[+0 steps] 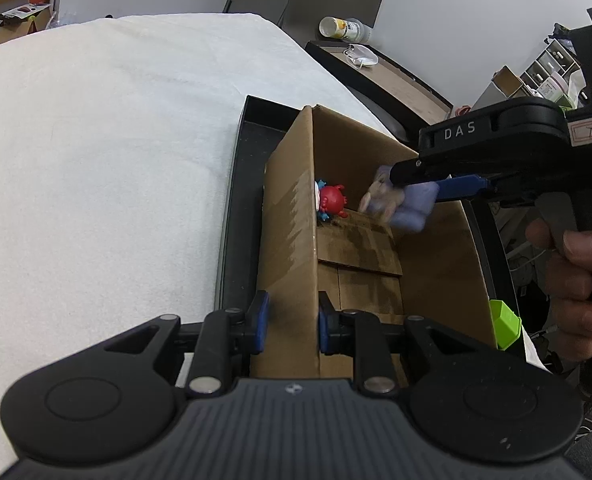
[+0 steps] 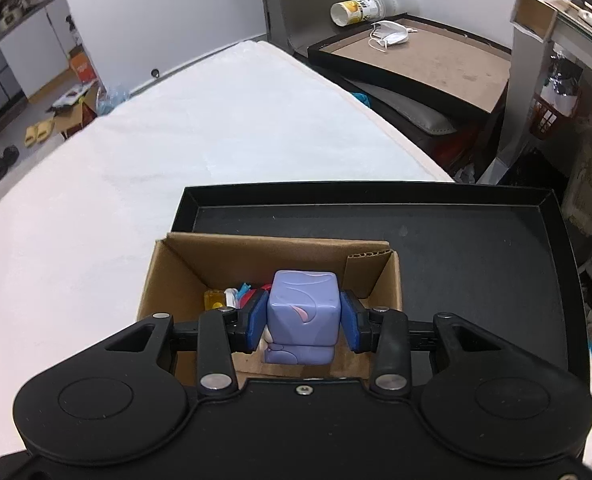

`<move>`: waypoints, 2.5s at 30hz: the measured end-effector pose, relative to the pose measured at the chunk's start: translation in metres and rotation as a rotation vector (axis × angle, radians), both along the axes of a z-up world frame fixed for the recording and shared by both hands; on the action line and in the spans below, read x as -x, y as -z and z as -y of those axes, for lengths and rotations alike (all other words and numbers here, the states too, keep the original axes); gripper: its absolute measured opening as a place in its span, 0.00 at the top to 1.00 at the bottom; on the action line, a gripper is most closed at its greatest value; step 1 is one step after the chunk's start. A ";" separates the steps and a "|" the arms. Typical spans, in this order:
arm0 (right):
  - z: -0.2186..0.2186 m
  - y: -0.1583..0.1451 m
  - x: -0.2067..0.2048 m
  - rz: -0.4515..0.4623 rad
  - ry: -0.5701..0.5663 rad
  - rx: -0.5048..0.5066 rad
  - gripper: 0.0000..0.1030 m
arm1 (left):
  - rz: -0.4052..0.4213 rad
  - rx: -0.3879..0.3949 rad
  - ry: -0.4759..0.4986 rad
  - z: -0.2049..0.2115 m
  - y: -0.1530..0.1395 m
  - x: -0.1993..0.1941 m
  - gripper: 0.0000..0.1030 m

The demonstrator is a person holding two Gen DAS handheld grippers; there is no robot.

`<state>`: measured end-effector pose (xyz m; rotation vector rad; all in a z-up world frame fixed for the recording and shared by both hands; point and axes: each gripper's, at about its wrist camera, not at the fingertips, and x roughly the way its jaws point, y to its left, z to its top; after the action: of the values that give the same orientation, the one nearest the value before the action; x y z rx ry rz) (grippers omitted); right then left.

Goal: Organize rigid objects
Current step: 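Carry the lavender cube figure into the box and open the right tool, then move the right tool back over the green cup-shaped block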

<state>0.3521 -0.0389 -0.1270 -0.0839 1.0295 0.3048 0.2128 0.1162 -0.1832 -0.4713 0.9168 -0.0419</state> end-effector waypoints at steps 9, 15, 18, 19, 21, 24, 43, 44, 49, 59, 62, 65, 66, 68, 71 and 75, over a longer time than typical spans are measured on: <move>0.012 -0.017 0.008 0.019 -0.016 -0.010 0.58 | 0.009 0.000 -0.001 0.000 -0.001 0.003 0.78; 0.028 -0.033 0.020 0.031 -0.024 -0.016 0.52 | 0.013 -0.009 0.001 0.001 -0.002 0.004 0.78; 0.039 -0.040 0.028 0.034 -0.026 -0.023 0.45 | 0.014 -0.012 0.000 0.002 -0.004 0.004 0.78; 0.042 -0.042 0.030 0.036 -0.028 -0.020 0.42 | 0.014 -0.013 0.000 0.002 -0.004 0.004 0.78; 0.050 -0.045 0.034 0.046 -0.032 -0.015 0.38 | 0.013 -0.013 -0.003 0.002 -0.004 0.005 0.78; 0.065 -0.049 0.036 0.056 -0.017 -0.010 0.34 | 0.014 -0.015 -0.006 0.003 -0.005 0.005 0.78; 0.151 -0.041 0.052 0.097 0.078 0.000 0.14 | 0.015 -0.033 -0.005 0.006 -0.006 0.004 0.78; 0.155 -0.039 0.052 0.091 0.087 -0.001 0.14 | 0.015 -0.034 -0.005 0.006 -0.005 0.004 0.78; 0.174 -0.026 0.050 0.063 0.126 -0.008 0.14 | 0.014 -0.041 -0.001 0.007 -0.005 0.002 0.78; 0.203 0.011 0.042 0.011 0.235 -0.060 0.14 | 0.002 -0.050 -0.014 0.008 -0.004 0.002 0.78; 0.205 0.016 0.039 0.005 0.241 -0.071 0.14 | 0.002 -0.054 -0.013 0.010 -0.005 0.001 0.78; 0.207 0.024 0.035 -0.021 0.268 -0.047 0.14 | 0.005 -0.059 -0.009 0.012 -0.004 0.001 0.78; 0.209 0.027 0.033 -0.028 0.281 -0.047 0.14 | 0.006 -0.059 -0.010 0.012 -0.004 0.001 0.78; 0.213 0.031 0.030 -0.044 0.302 -0.054 0.14 | 0.008 -0.058 -0.012 0.012 -0.004 0.001 0.78; 0.212 0.035 0.024 -0.051 0.295 -0.036 0.14 | 0.013 -0.064 -0.013 0.012 -0.003 0.002 0.78; 0.216 0.044 0.017 -0.092 0.315 -0.018 0.14 | 0.015 -0.074 -0.009 0.014 -0.004 0.003 0.78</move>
<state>0.3349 -0.2548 -0.1715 0.1091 1.1131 0.0306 0.2103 0.1026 -0.1791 -0.4060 0.8982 -0.0030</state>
